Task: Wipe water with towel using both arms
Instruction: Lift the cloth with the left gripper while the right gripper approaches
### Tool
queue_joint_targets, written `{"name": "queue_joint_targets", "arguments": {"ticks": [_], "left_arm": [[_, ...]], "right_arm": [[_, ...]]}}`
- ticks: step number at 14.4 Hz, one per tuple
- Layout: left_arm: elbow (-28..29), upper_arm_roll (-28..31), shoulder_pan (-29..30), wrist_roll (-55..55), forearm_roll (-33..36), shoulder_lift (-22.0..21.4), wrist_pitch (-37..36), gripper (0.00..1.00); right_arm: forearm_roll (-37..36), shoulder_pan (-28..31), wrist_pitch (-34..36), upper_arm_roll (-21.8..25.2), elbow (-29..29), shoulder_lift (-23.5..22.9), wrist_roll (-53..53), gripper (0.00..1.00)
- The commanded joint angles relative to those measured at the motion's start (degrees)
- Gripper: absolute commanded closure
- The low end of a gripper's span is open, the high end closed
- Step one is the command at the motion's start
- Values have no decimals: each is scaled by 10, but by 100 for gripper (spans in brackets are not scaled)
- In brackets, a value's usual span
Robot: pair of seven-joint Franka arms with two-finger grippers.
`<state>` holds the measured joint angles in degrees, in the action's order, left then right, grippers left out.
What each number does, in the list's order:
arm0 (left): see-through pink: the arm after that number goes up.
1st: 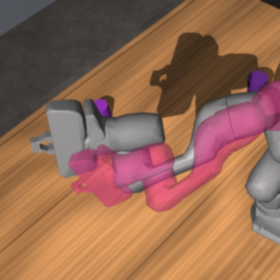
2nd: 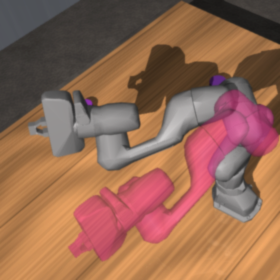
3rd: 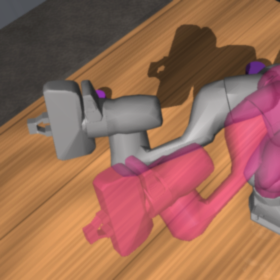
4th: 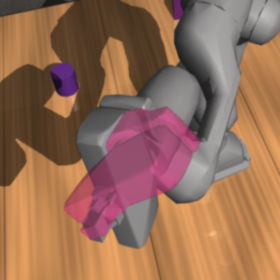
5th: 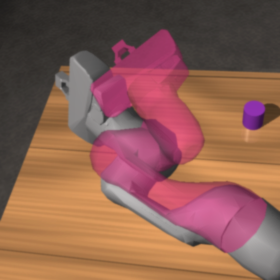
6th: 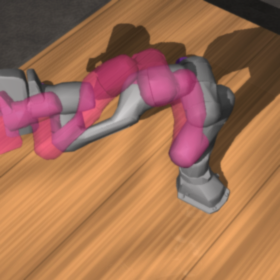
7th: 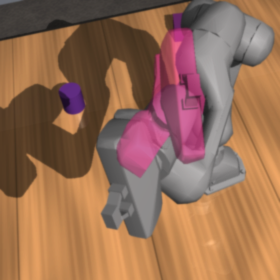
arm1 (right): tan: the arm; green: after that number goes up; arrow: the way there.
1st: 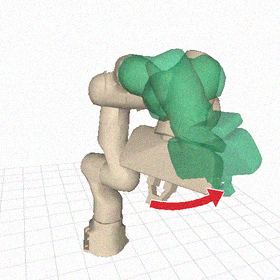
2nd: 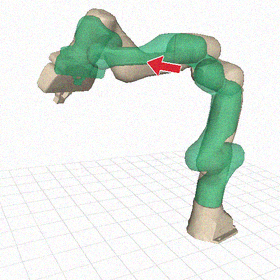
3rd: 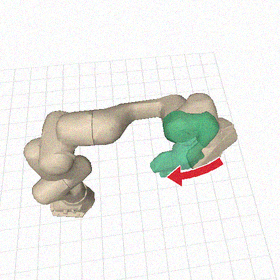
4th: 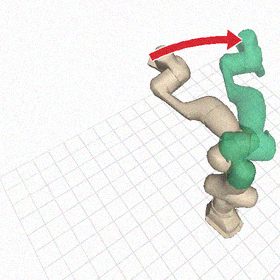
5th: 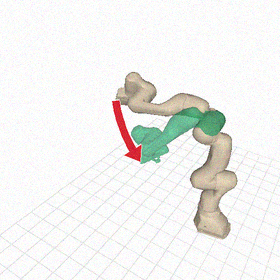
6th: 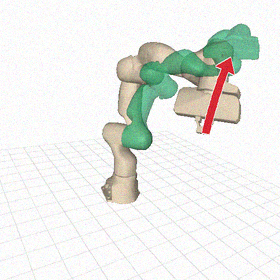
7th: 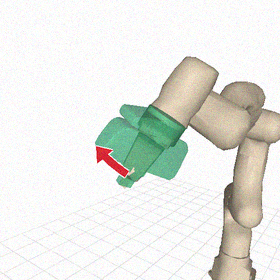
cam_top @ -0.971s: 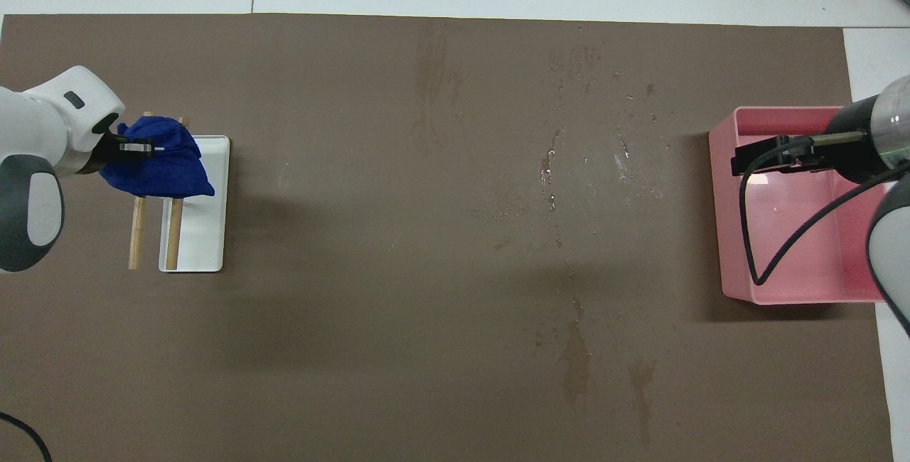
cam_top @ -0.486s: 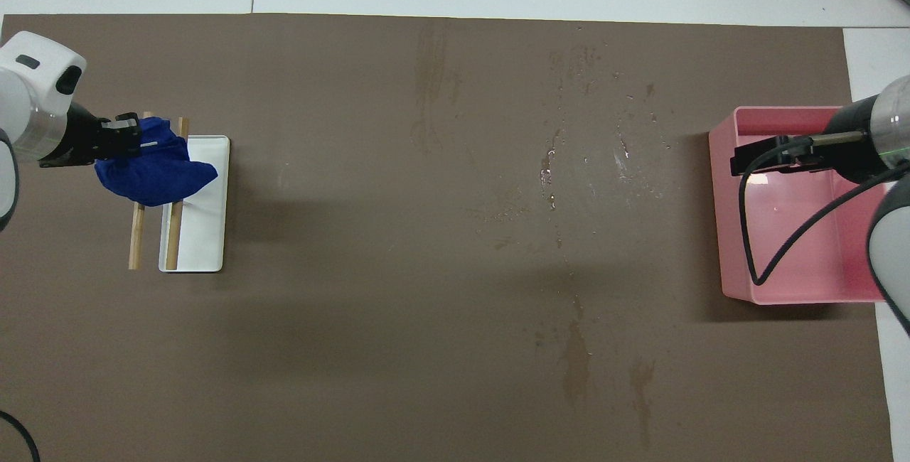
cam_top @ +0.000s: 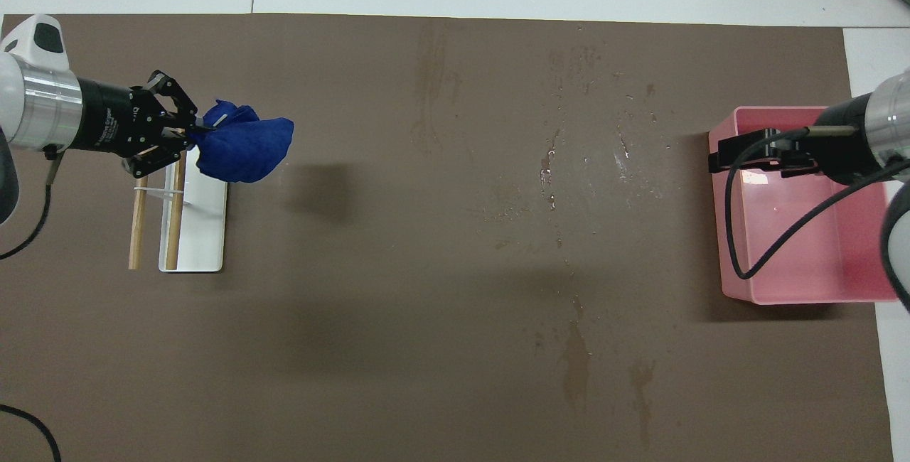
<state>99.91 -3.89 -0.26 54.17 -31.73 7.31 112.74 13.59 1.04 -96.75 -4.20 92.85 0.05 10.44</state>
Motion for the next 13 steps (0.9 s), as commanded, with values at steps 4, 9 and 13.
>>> {"name": "queue_joint_targets", "arguments": {"ticks": [4, 9, 13], "left_arm": [[2, -63, -23, 181, -91, -9, 21, 100], [5, -65, -87, 263, -163, -16, 92, 100], [30, -65, -130, 295, -205, -37, 164, 100]], "right_arm": [[152, -57, -115, -8, 51, 12, 273, 0], [289, -160, -345, -7, 129, -8, 499, 0], [418, -174, -400, -8, 132, -34, 595, 0]]}}
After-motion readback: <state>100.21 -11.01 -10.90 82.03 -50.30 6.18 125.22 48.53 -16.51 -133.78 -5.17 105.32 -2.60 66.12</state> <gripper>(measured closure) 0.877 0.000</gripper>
